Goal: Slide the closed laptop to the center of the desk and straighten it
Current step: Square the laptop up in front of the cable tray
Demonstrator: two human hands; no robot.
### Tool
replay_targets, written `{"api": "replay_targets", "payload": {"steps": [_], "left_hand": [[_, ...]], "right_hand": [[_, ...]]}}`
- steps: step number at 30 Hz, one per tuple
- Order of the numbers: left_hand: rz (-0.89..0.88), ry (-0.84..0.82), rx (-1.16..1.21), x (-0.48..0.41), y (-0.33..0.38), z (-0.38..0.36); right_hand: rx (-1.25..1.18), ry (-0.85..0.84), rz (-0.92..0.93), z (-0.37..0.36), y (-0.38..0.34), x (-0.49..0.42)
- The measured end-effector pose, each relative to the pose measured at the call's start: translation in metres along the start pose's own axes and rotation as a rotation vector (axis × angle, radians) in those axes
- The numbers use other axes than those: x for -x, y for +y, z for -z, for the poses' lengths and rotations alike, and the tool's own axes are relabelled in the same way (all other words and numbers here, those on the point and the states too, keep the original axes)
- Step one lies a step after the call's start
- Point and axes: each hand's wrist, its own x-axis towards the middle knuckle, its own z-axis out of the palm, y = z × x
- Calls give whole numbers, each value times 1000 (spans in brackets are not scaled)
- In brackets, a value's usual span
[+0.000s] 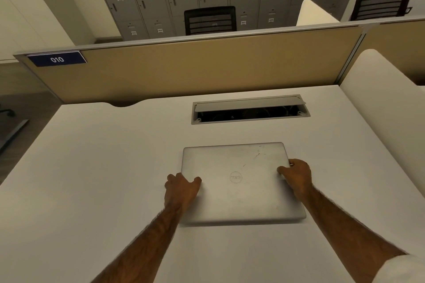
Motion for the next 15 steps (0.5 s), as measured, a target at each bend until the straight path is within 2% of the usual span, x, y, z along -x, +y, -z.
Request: {"api": "replay_targets", "payload": {"steps": [6, 10, 13, 15], "left_hand": [[-58, 11, -69, 7, 1, -2], [-125, 77, -106, 14, -2, -8], [-247, 158, -134, 20, -5, -17], [-356, 153, -142, 22, -4, -25]], "right_hand": [[249, 16, 77, -5, 0, 13], [470, 76, 185, -11, 2, 27], [670, 109, 308, -20, 3, 42], [773, 91, 400, -28, 6, 50]]}}
